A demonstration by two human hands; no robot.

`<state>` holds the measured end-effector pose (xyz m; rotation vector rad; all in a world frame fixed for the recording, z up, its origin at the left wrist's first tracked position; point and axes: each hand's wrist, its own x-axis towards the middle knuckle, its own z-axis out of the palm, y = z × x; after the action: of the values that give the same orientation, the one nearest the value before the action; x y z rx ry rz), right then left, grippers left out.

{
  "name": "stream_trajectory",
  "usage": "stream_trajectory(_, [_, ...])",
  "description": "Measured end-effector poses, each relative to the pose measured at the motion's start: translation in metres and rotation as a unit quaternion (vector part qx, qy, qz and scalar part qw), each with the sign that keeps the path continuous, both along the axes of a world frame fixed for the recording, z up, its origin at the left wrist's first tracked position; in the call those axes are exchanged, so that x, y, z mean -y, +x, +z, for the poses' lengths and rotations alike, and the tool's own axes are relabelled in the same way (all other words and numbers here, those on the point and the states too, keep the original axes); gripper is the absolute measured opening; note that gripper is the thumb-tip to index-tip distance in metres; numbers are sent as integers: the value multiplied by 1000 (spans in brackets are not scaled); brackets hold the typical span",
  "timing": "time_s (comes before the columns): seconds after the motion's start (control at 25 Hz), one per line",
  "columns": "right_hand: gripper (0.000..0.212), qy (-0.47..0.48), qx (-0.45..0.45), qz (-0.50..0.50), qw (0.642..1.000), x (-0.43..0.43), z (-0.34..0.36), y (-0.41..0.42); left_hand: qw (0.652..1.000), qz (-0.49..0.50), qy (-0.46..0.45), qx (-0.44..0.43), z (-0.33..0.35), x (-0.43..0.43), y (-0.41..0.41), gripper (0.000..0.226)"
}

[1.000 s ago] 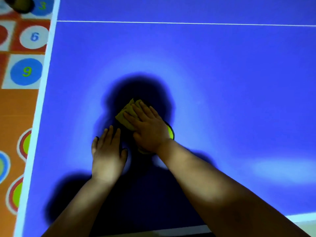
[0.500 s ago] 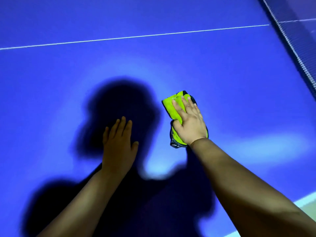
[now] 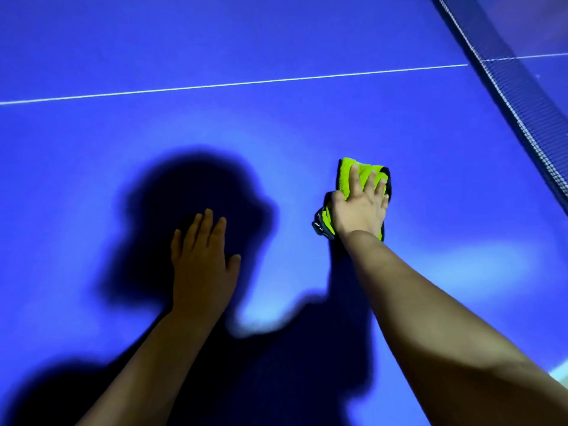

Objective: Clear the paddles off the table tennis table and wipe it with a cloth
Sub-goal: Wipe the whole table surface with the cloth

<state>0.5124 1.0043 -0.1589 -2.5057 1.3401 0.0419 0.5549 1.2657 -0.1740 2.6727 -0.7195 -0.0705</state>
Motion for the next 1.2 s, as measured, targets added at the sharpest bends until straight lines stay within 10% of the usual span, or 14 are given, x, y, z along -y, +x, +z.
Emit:
stream_trajectory(0.68, [69,-28,3,452,892,-339,-10,115,982,187,14,-34,6,-233,28,55])
stream_trajectory(0.92, [72,-4,35,554,832,-288,-12,131,980,197,19,-18,10,-200,33,51])
stream_trajectory(1.2, [64,-16,40,409,911,-117,-11,106,994,110,10,-9,15,-57,57,56])
